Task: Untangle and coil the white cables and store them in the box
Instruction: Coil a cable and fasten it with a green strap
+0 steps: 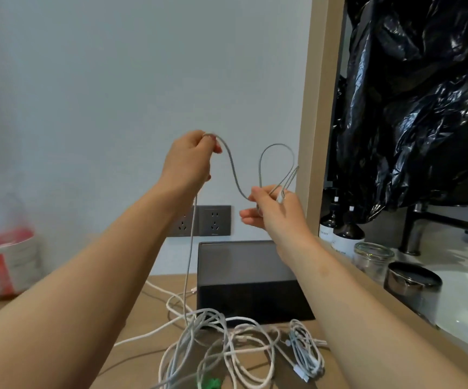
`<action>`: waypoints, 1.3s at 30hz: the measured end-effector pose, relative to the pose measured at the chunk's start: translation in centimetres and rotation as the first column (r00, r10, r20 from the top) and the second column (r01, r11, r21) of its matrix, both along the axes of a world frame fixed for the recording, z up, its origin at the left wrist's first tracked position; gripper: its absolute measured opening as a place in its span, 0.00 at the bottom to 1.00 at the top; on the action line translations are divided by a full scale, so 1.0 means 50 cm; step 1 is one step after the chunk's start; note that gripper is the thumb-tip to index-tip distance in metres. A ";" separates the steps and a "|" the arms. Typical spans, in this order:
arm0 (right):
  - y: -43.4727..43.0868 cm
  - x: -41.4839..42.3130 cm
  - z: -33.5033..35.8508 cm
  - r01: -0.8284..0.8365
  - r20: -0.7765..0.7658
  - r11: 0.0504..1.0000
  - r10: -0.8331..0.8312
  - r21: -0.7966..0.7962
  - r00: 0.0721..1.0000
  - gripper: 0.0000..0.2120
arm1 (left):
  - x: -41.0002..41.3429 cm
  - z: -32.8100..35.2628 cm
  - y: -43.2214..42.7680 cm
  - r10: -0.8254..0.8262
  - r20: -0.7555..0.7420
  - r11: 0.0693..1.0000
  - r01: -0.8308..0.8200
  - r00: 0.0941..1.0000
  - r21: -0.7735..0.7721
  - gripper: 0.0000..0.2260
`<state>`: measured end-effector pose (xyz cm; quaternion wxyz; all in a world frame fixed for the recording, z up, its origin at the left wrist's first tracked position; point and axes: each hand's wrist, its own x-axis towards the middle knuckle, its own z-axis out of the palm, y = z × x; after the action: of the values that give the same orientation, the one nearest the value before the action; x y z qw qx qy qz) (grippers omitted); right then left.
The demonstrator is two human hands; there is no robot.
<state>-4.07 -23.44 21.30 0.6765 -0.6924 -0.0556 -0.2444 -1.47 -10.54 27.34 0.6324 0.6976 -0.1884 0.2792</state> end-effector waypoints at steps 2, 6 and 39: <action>0.000 -0.003 0.021 0.002 0.060 0.993 -0.009 0.120 0.998 0.08 | -0.006 0.021 -0.005 -0.069 0.111 0.998 0.069 0.991 -0.002 0.12; -0.025 -0.010 0.053 -0.067 0.179 0.841 -0.036 0.537 0.983 0.08 | 0.042 -0.044 0.014 -0.021 0.057 0.979 0.009 0.998 0.204 0.06; -0.073 -0.042 -0.272 0.211 -0.426 0.978 -0.192 -0.004 0.884 0.06 | 0.037 -0.440 0.094 0.462 -0.522 0.868 -0.246 0.717 0.431 0.21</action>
<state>-6.14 -27.07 7.69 0.6579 -0.7164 0.1701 -0.1581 0.40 -5.84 5.33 0.4656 0.8684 0.1204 0.1209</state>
